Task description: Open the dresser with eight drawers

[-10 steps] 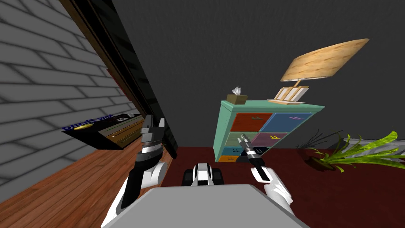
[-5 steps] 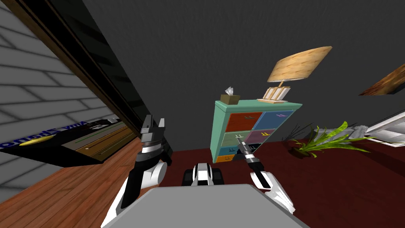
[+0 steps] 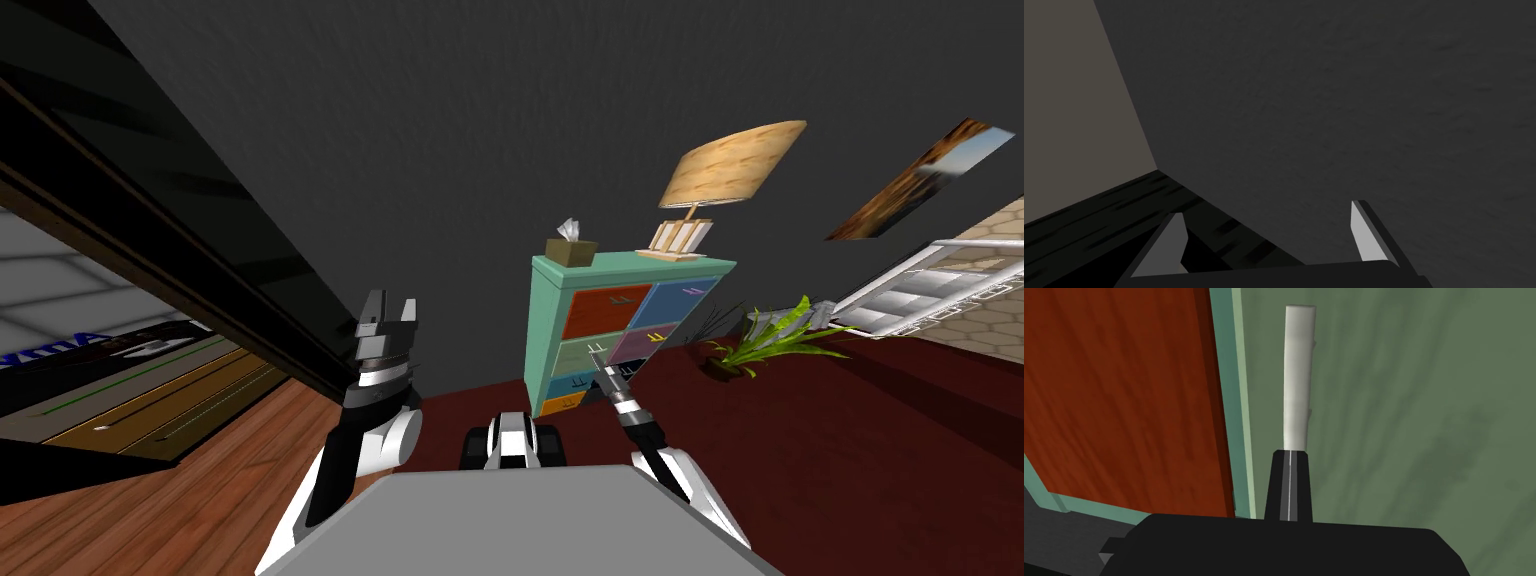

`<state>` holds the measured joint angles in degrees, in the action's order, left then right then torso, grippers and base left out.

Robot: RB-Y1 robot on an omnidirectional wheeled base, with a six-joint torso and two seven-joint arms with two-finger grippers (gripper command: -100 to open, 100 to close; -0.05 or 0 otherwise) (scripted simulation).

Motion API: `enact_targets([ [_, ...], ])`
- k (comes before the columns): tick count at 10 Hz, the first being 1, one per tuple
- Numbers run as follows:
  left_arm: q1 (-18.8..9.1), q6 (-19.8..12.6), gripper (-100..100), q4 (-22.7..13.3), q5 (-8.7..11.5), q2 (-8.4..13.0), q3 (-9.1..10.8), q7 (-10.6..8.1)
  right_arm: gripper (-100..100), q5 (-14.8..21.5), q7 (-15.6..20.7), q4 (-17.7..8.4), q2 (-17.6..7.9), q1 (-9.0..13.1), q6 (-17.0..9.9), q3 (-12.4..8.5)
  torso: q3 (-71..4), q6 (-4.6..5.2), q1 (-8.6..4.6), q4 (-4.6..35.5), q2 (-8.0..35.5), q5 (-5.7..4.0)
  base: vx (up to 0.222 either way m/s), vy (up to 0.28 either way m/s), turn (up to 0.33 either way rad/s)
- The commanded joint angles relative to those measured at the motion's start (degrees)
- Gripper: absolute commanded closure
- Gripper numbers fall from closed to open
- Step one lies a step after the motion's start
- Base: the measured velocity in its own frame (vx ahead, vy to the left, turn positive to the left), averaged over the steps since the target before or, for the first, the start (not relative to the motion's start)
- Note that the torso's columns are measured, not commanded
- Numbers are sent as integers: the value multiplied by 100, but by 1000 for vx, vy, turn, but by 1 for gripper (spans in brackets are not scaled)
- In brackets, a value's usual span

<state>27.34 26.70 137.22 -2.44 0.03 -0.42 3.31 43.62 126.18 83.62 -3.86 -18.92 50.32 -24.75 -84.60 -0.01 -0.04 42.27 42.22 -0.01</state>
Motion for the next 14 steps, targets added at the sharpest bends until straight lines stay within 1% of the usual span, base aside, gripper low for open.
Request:
enact_targets([
  [1, -1, 0, 0, 0, 0, 0, -1, 0, -100, -1, 12, 7, -161, -14, 40, 6, 10, -4, 3, 5, 18, 0, 4, -8, 0],
  [2, -2, -1, 0, -1, 0, 0, -1, 0, -100, -8, 31, 3, -266, -13, 62, 5, 11, -4, -8, 6, 13, -2, -5, -31, -10],
  [3, -2, -1, 0, -1, 0, 0, 0, 0, -100, -50, 101, -43, -282, 1, 169, 4, 4, -1, -16, 2, 5, -5, -14, -108, -21],
  [4, -2, -1, 0, -1, 0, 1, 0, 0, -100, -69, 131, -63, -350, 7, 216, 4, 2, 1, -30, 1, 4, -8, 3, -149, -15],
  [5, -2, -1, 0, -1, 0, 1, 1, 0, -100, -99, 157, -99, -278, 18, 272, 7, 0, 1, -25, 0, -1, -8, 11, -187, -13],
  [6, -2, -1, 0, -1, 0, 2, 1, 0, -100, -111, 163, -115, -94, 22, 291, 9, -1, 1, -18, 0, -1, -6, 12, -155, -2],
  [7, -1, -1, 0, -1, 0, 1, 1, 0, -100, -114, 164, -119, -11, 23, 296, 10, 1, 1, 10, 0, 2, 1, 15, -64, 0],
  [8, -2, 0, 0, -1, 0, 0, 0, 0, -100, -119, 166, -125, 156, 25, 304, 10, 3, 1, 42, 1, 5, 11, 11, -7, -4],
  [9, -2, 0, 0, -1, 0, 0, -1, 0, -100, -107, 150, -71, 70, 0, 279, 19, 4, 1, 47, 2, 8, 14, 0, 0, 0],
  [10, -2, 0, 0, 0, 0, -1, -1, 0, -100, -105, -27, 13, -33, 68, 122, 4, 5, 1, 25, 3, 10, 9, 52, 25, 23],
  [11, -2, 0, 0, -1, 0, -1, -1, 0, -100, -100, 60, 13, 26, 12, 199, 20, -2, 0, 13, 0, -5, 4, 34, 17, 6],
  [12, -2, 0, 0, 0, 0, 0, -1, 0, 100, -100, 32, 26, 19, 15, 174, 19, 0, 2, 1, -1, 3, 0, 0, 0, 0],
  [13, -2, 0, 0, -1, 0, 0, -1, 0, 100, -109, -26, 70, -26, -18, 193, 20, 7, 2, -4, 3, 13, -2, -114, 3, -32],
  [14, -3, 0, 0, -1, 0, 0, 0, 0, 100, -111, -41, 81, -38, -27, 197, 20, 29, 7, 7, 35, 62, 19, -176, -7, -42],
])
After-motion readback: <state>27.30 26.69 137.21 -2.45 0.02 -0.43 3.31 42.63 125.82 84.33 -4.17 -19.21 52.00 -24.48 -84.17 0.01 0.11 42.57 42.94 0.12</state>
